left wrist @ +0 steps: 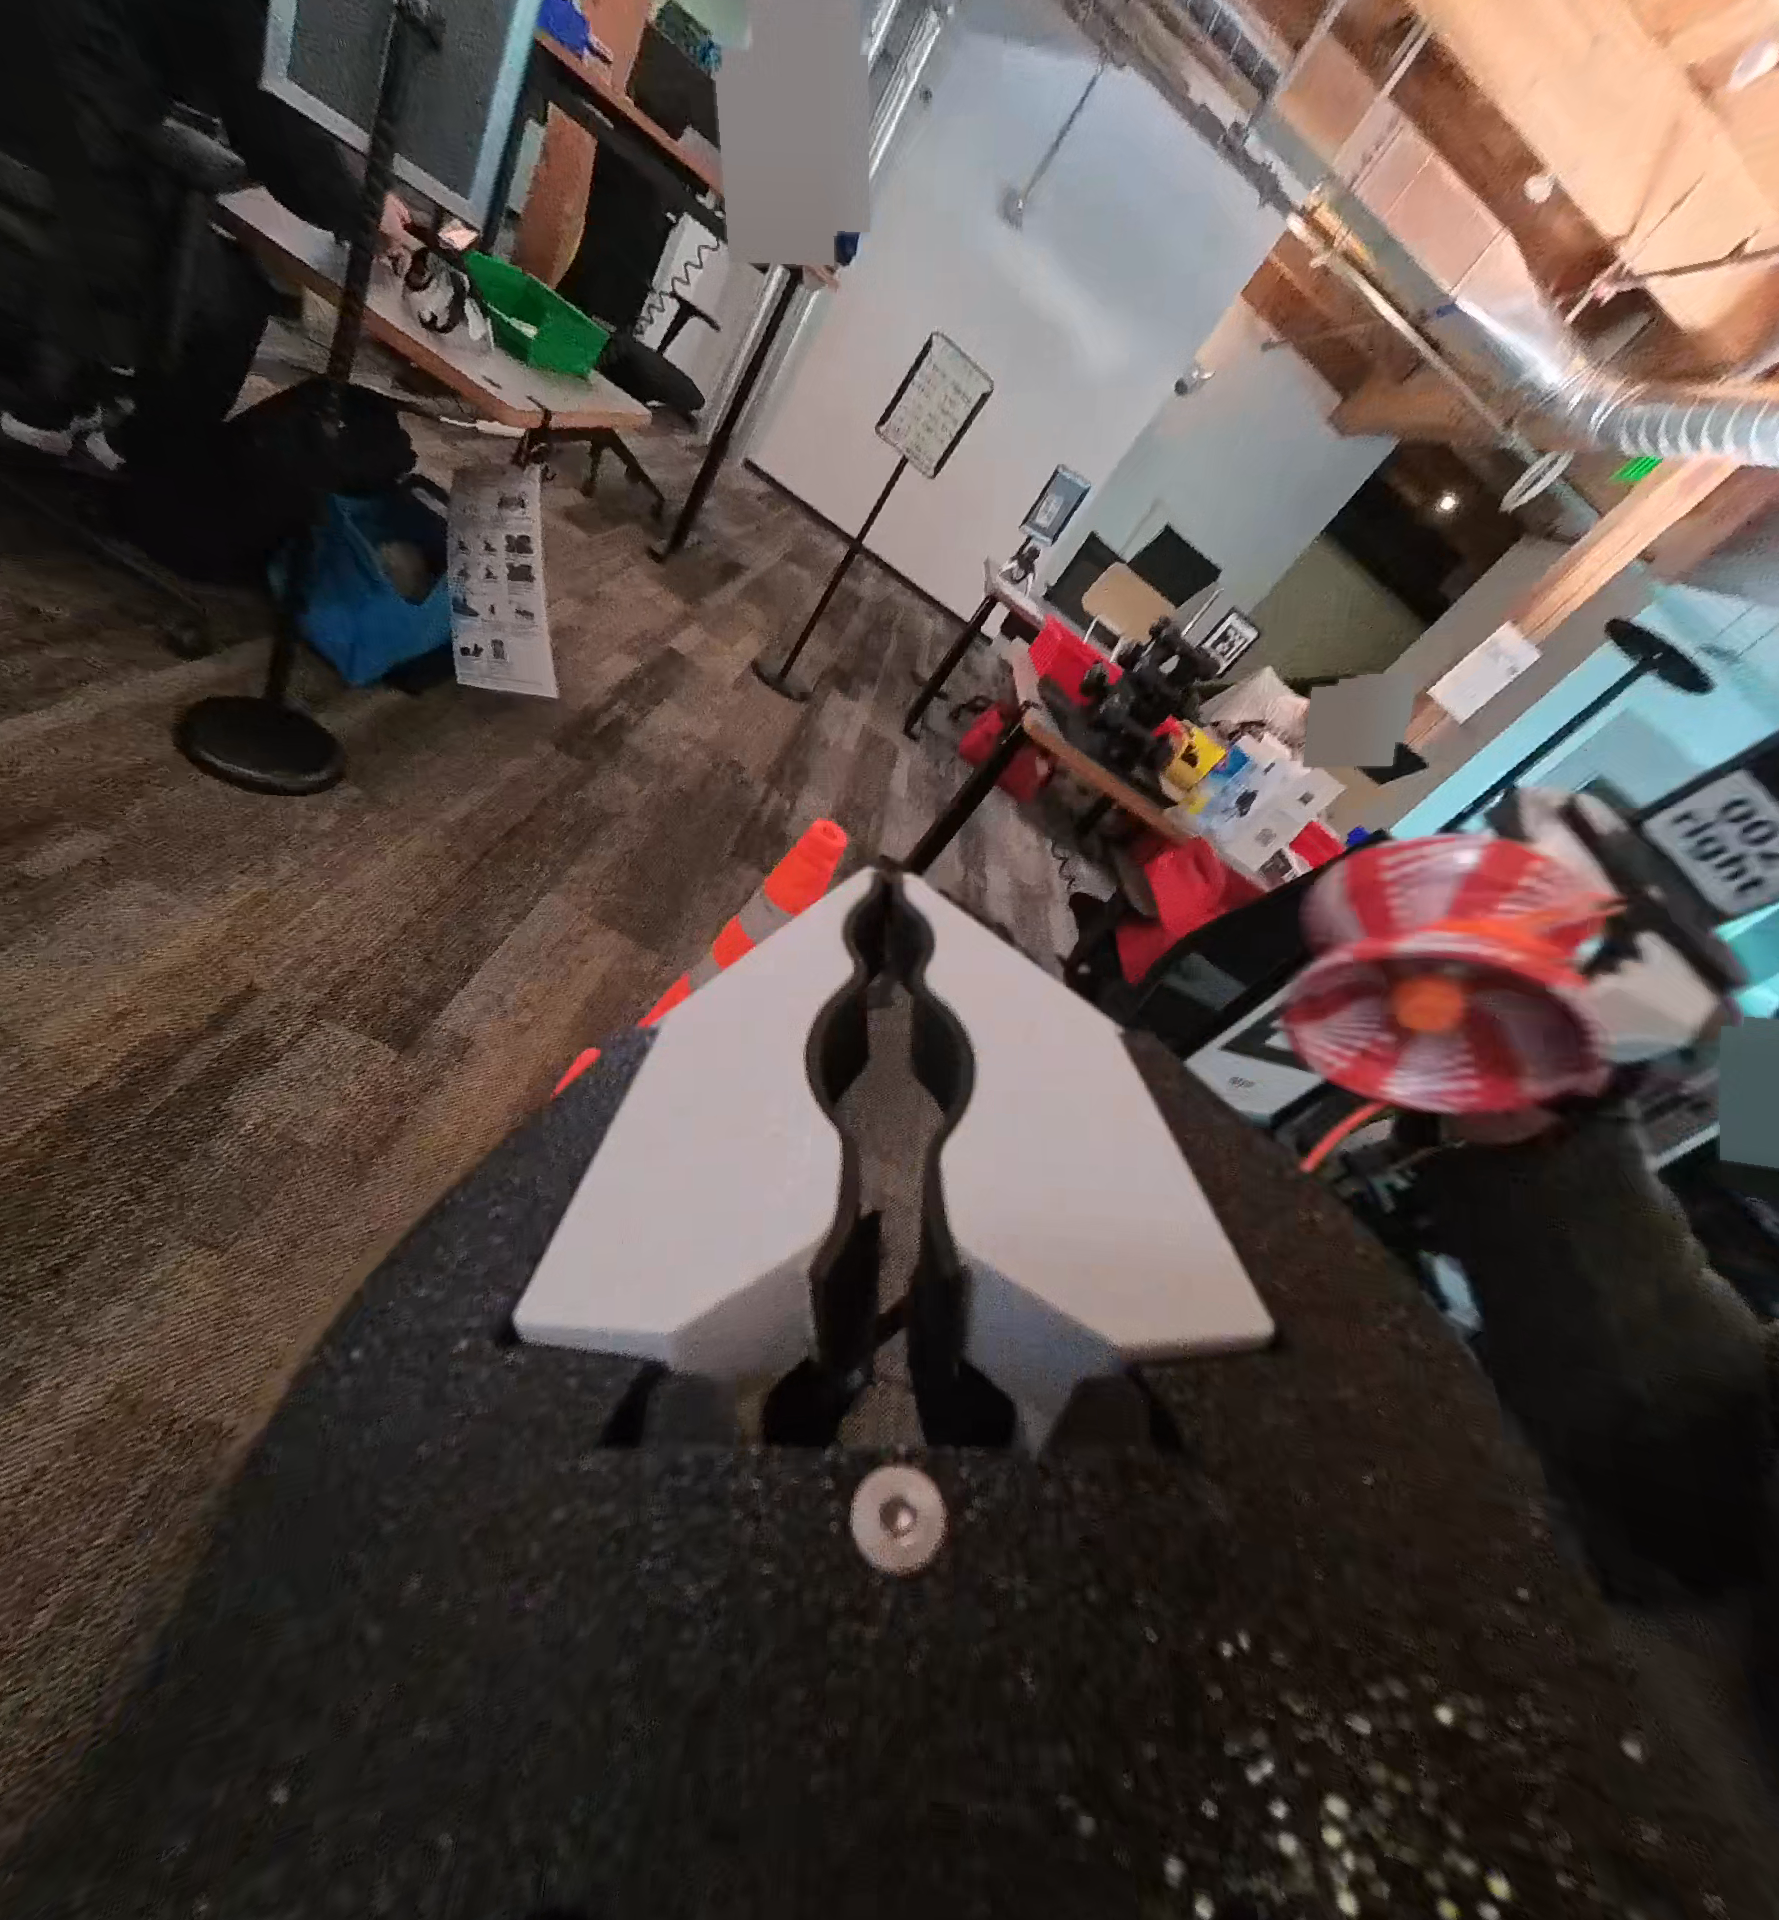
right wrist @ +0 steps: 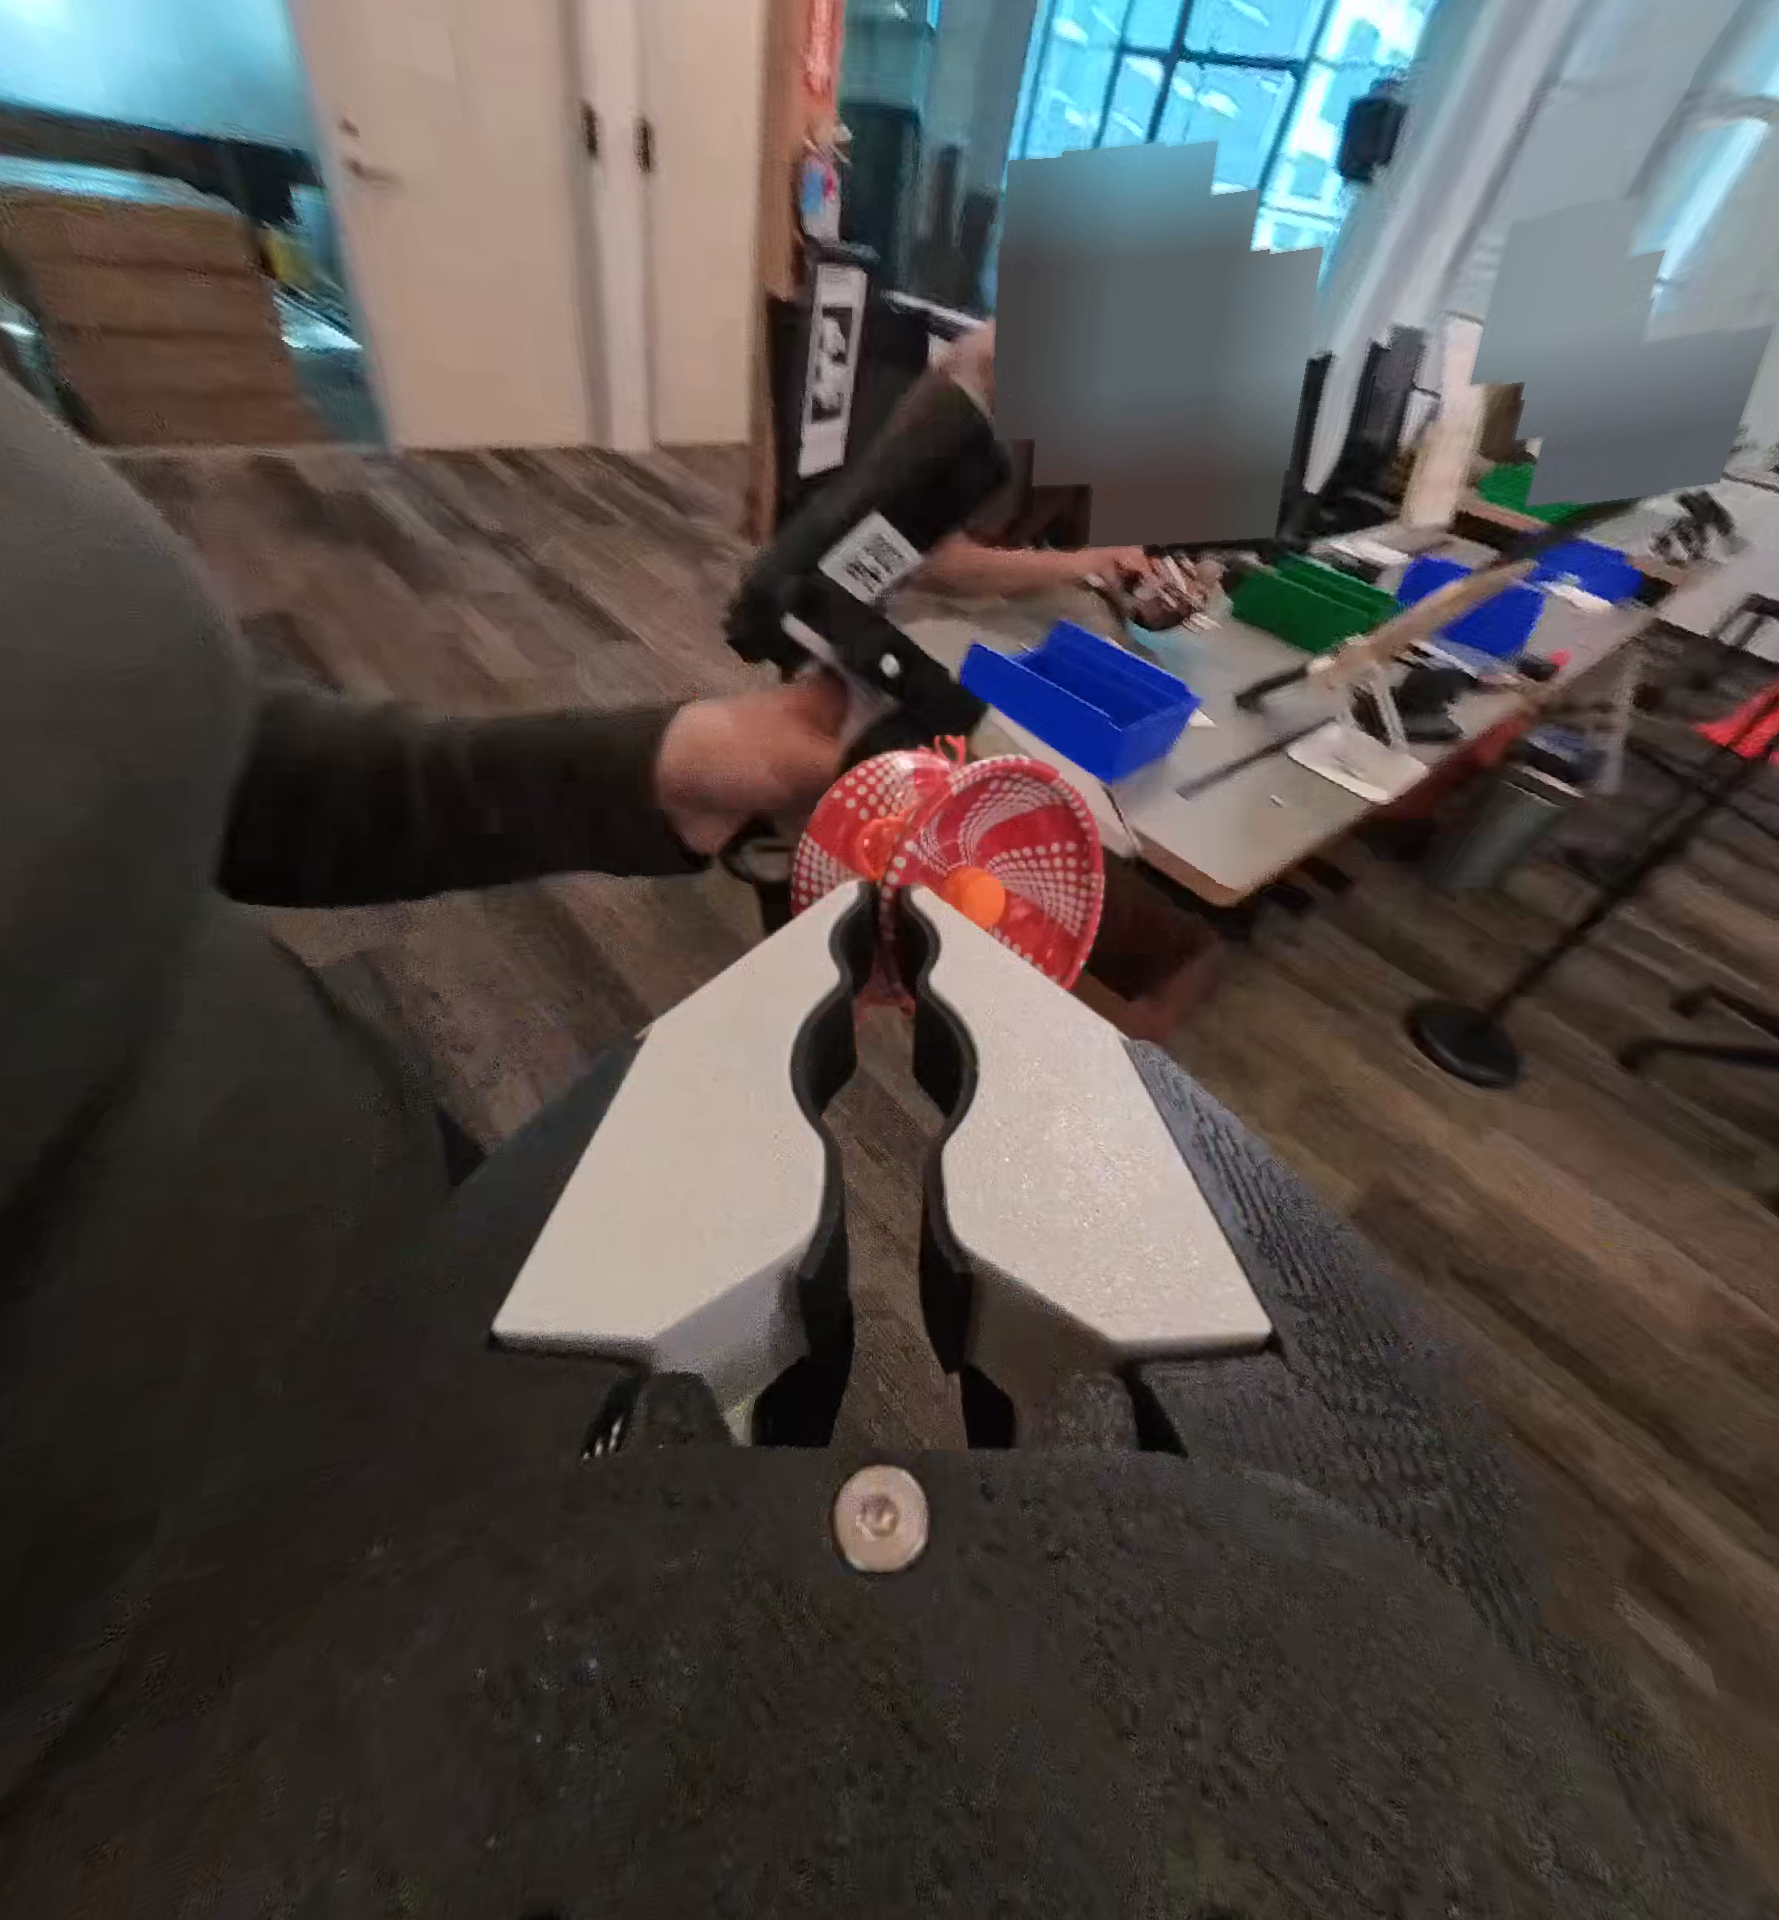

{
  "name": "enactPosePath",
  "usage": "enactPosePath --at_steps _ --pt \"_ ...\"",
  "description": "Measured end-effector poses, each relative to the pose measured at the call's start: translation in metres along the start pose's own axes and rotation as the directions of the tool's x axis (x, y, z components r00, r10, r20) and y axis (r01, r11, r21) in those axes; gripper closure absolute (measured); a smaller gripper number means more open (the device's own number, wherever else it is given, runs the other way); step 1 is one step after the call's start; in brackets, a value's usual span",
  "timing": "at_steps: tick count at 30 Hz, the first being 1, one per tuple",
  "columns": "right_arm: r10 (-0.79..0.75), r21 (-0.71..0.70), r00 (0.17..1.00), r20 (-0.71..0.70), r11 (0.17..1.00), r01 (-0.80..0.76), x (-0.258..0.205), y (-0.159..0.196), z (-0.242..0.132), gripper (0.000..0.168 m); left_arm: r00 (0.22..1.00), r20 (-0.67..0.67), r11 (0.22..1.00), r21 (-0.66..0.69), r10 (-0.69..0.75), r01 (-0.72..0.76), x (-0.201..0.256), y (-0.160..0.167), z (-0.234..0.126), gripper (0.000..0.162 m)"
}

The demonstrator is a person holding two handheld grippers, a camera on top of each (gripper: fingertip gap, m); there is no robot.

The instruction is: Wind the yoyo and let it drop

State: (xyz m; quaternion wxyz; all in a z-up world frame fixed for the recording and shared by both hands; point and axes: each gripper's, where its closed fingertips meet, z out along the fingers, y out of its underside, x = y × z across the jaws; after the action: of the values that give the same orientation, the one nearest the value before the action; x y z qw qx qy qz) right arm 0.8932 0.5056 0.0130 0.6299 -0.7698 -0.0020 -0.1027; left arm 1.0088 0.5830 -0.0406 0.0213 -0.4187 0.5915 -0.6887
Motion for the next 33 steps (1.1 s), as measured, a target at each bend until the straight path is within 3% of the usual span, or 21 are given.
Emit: enactPosePath --at_steps 1,2,4,6,8,10,13,15,17,18,19,21,23,25,28,33 --pt "0.006 -0.036 0.999 -0.048 0.999 -0.008 0.007 0.005 0.001 0.167 0.999 -0.035 1.0 0.021 -0.012 0.013 0.006 -0.006 -0.005 0.162" --pt "0.014 -0.056 0.995 -0.096 0.998 -0.019 0.014 0.008 0.002 0.167 0.996 -0.086 0.999 0.042 -0.014 0.017 0.017 -0.012 -0.008 0.149" --pt "0.002 -0.062 0.988 -0.155 0.998 -0.012 0.02 0.013 0.008 0.167 0.98 -0.196 0.999 0.041 -0.024 0.033 0.044 -0.018 -0.011 0.14" --pt "-0.059 -0.075 0.976 -0.211 0.996 0.044 0.023 0.014 0.013 0.167 0.958 -0.28 0.997 -0.022 -0.071 0.068 0.067 -0.017 -0.01 0.11" --pt "-0.26 -0.149 0.911 -0.322 0.964 0.222 0.03 0.013 0.018 0.167 0.932 -0.323 0.981 -0.156 -0.163 0.118 0.086 -0.005 -0.003 0.074" --pt "-0.49 -0.272 0.786 -0.375 0.869 0.412 0.032 0.012 0.024 0.167 0.92 -0.336 0.966 -0.226 -0.199 0.126 0.095 0.003 0.004 0.074" --pt "-0.76 -0.456 0.563 -0.325 0.648 0.611 0.029 0.017 0.038 0.167 0.919 -0.342 0.965 -0.235 -0.196 0.118 0.099 0.003 0.014 0.073" --pt "-0.853 -0.515 0.443 -0.275 0.52 0.682 0.025 0.018 0.047 0.167 0.917 -0.36 0.972 -0.216 -0.171 0.096 0.106 -0.002 0.015 0.097" --pt "-0.884 -0.525 0.383 -0.269 0.468 0.711 0.022 0.014 0.054 0.166 0.96 -0.275 0.979 -0.203 -0.062 0.005 0.096 -0.002 0.019 0.13" --pt "-0.883 -0.525 0.379 -0.275 0.469 0.711 0.022 0.012 0.056 0.165 0.963 -0.268 0.981 -0.192 -0.018 -0.035 0.095 -0.004 0.019 0.131" --pt "-0.866 -0.502 0.387 -0.318 0.5 0.706 0.023 0.008 0.055 0.161 0.965 -0.262 0.982 -0.182 0.006 -0.056 0.096 -0.007 0.019 0.131" --pt "-0.768 -0.394 0.449 -0.457 0.627 0.672 0.027 -0.009 0.048 0.137 0.968 -0.237 0.986 -0.122 0.085 -0.116 0.094 -0.02 0.017 0.131" --pt "-0.554 -0.187 0.611 -0.565 0.808 0.559 0.031 -0.018 0.038 0.123 0.957 -0.266 0.99 -0.055 0.112 -0.131 0.1 -0.037 0.012 0.132" --pt "-0.278 0.032 0.802 -0.529 0.937 0.347 0.032 -0.013 0.038 0.109 0.944 -0.31 0.992 -0.021 0.113 -0.126 0.108 -0.049 0.008 0.132" --pt "-0.05 0.145 0.888 -0.457 0.981 0.129 0.036 0.004 0.047 0.101 0.928 -0.352 0.991 -0.017 0.121 -0.136 0.115 -0.06 0.008 0.131" --pt "0.061 0.133 0.887 -0.457 0.991 0.001 0.042 0.026 0.072 0.12 0.912 -0.387 0.988 -0.011 0.135 -0.152 0.126 -0.066 0.017 0.131"
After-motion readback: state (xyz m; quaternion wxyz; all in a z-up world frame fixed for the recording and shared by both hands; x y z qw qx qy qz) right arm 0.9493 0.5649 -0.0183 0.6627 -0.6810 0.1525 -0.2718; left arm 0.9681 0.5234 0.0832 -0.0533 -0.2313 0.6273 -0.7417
